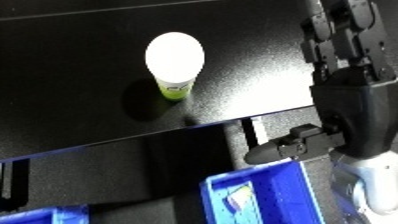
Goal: Pick up the object and place it into the box
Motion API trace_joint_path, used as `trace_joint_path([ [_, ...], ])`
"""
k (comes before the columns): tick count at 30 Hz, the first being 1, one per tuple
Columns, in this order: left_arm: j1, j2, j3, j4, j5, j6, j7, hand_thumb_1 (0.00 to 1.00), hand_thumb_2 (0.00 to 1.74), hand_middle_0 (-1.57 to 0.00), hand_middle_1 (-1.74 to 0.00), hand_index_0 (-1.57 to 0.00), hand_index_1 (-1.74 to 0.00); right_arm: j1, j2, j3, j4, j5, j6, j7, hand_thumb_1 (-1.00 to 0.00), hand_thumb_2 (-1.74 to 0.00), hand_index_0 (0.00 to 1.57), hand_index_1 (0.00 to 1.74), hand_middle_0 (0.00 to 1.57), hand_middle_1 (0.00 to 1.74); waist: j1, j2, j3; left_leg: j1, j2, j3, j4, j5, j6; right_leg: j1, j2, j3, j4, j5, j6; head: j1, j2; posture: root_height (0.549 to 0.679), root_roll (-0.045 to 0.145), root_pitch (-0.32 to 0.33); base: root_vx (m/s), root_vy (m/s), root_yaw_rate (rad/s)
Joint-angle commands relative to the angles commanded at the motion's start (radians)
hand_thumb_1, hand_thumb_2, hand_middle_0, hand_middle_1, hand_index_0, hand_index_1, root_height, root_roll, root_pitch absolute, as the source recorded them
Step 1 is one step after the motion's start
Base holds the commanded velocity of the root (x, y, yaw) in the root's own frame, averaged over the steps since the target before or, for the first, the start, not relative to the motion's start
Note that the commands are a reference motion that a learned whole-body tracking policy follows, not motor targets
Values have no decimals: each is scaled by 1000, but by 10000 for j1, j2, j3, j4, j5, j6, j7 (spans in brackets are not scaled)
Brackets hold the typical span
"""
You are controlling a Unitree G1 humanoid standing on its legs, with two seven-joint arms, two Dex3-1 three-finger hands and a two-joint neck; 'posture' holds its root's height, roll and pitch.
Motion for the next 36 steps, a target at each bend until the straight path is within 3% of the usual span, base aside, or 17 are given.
trace_joint_path([
  [1,0,0,0,0,0,0,0,0,0,0,0,0,0,0,0,0,0,0,0,0,0,0,0,0,0,0,0,0,0,0,0,0,0,0,0,0,0,0,0,0,0,0,0,638,40,-38,43,-10,52],
  [2,18,-11,-64,-29,52,24,4,0,0,0,0,0,0,-237,-45,279,304,-58,377,-129,0,0,0,0,0,0,86,12,-1,29,-30,-37,-13,3,11,53,-28,-29,-25,-12,-23,168,14,638,42,-41,41,-14,50],
  [8,-33,-6,-256,-18,228,67,-30,0,0,0,0,0,0,-1084,-22,1144,1420,2,1507,-251,0,0,0,0,0,0,335,82,6,41,-121,-132,49,-12,54,121,-106,-115,56,-77,-105,688,-12,637,45,-49,34,-9,68],
  [14,-103,13,-439,-81,329,169,-36,0,0,0,0,0,0,-1904,-4,1863,2551,103,2404,-276,0,0,0,0,0,0,548,177,12,31,-219,-212,177,-76,97,132,-186,-170,215,-164,-185,1264,-67,636,49,-55,30,3,73],
  [20,-145,-8,-594,-174,316,320,-21,0,0,0,0,0,0,-2538,96,2407,3682,535,2896,-30,0,0,0,0,0,0,723,267,8,19,-309,-278,293,-154,138,152,-259,-204,322,-228,-237,1937,-117,635,52,-61,23,12,62],
  [29,-144,-31,-761,-227,371,576,-15,0,0,0,0,0,0,-3549,331,3130,5121,771,3399,546,0,0,0,0,0,0,977,361,-60,85,-421,-339,351,-228,179,254,-355,-216,342,-247,-258,2881,-152,635,55,-69,21,24,53],
  [36,-113,-68,-873,-357,367,714,-38,0,0,0,0,0,0,-4038,474,3561,5597,821,3653,892,-350,-609,549,609,549,609,1112,411,-84,147,-491,-375,325,-235,184,332,-428,-210,326,-244,-243,3342,-87,636,57,-74,18,35,63],
])
